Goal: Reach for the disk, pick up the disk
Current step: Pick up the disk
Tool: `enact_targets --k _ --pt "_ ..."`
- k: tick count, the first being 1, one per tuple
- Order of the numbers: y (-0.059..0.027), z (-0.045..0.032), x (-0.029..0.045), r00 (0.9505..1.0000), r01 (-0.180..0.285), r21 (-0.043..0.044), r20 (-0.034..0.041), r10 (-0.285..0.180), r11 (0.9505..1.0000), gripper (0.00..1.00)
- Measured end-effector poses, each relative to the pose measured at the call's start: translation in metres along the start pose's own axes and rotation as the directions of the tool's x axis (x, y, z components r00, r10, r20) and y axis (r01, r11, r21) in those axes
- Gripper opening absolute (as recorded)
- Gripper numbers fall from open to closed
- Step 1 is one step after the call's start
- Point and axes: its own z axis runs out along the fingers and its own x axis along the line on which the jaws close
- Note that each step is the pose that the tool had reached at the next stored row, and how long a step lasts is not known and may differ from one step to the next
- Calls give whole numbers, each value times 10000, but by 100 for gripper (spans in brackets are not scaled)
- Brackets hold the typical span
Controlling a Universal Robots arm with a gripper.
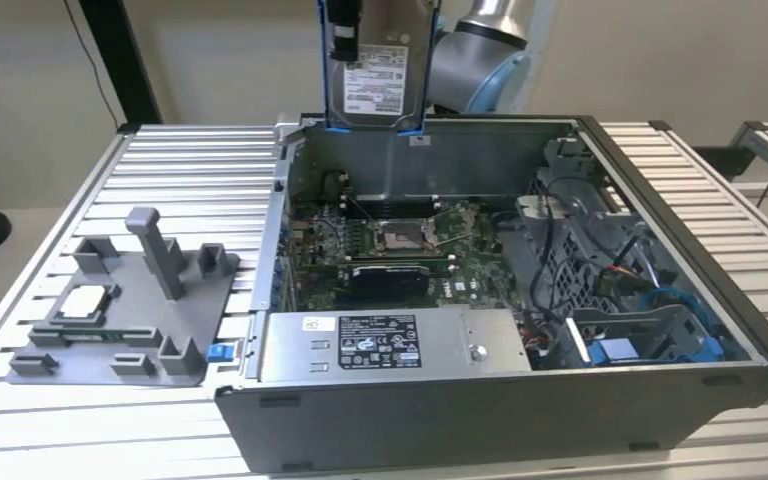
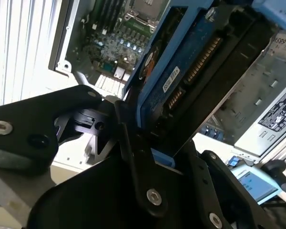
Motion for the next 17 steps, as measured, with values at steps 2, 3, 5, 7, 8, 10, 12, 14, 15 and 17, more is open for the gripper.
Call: enact_targets --k 2,3,5,7,8,10,12,14,15,17 --pt "-50 -1 -7 10000 -1 0 0 1 10000 0" --pt "-75 -2 -11 10000 -2 -1 -1 2 10000 0" --pt "-126 -3 -18 10000 0 -1 -1 0 10000 0" --pt "-178 -4 -25 10000 -2 0 0 2 10000 0" --pt "-205 -5 -29 10000 -2 0 0 2 10000 0" --pt "-257 -6 -36 10000 0 0 0 0 10000 0" --pt "-311 -7 -43 10000 -2 -1 0 2 10000 0" --pt "-370 -8 -51 10000 -1 -1 0 1 10000 0" --pt "-404 -9 -56 10000 -1 0 0 1 10000 0" --pt "-484 -10 -67 10000 0 0 0 0 10000 0"
